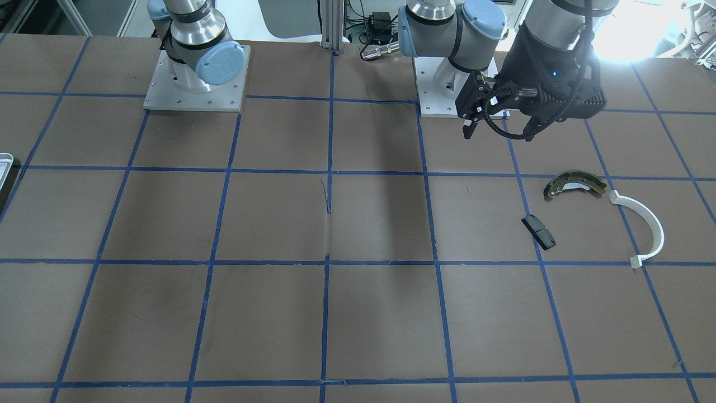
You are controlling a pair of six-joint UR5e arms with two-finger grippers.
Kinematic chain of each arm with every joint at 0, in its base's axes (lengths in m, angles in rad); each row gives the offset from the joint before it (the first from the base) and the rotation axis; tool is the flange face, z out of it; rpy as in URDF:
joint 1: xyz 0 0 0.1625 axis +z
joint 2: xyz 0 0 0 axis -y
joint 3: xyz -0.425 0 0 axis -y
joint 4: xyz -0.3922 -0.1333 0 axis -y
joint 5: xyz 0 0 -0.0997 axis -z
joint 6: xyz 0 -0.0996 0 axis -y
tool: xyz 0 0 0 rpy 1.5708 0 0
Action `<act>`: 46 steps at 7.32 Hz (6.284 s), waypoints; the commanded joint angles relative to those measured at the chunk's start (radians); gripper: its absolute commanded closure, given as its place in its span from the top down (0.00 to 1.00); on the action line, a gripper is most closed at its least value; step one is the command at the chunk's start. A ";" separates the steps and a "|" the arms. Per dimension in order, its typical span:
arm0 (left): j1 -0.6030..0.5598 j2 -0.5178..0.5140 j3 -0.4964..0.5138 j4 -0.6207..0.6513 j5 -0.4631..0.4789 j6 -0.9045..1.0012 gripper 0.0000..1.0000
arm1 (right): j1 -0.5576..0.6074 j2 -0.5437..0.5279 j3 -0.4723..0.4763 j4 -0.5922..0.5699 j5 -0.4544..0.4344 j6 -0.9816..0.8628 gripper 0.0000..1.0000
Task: Place bearing gear from tray to pile
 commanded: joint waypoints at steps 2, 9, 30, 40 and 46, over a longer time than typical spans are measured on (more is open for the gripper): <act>0.000 0.001 0.000 0.000 0.001 0.000 1.00 | 0.343 -0.132 -0.001 0.145 -0.004 0.545 0.12; 0.000 0.001 0.000 0.000 0.003 0.000 1.00 | 1.069 0.189 -0.005 -0.226 0.092 1.441 0.12; -0.273 -0.322 -0.165 0.453 -0.010 -0.302 1.00 | -0.019 0.297 -0.094 -0.311 -0.089 -0.013 0.94; -0.354 -0.496 -0.381 0.816 0.001 -0.462 0.89 | -0.174 0.544 -0.093 -0.464 0.009 -0.273 0.43; -0.344 -0.470 -0.367 0.816 -0.002 -0.445 0.00 | -0.174 0.547 -0.085 -0.466 0.006 -0.296 0.34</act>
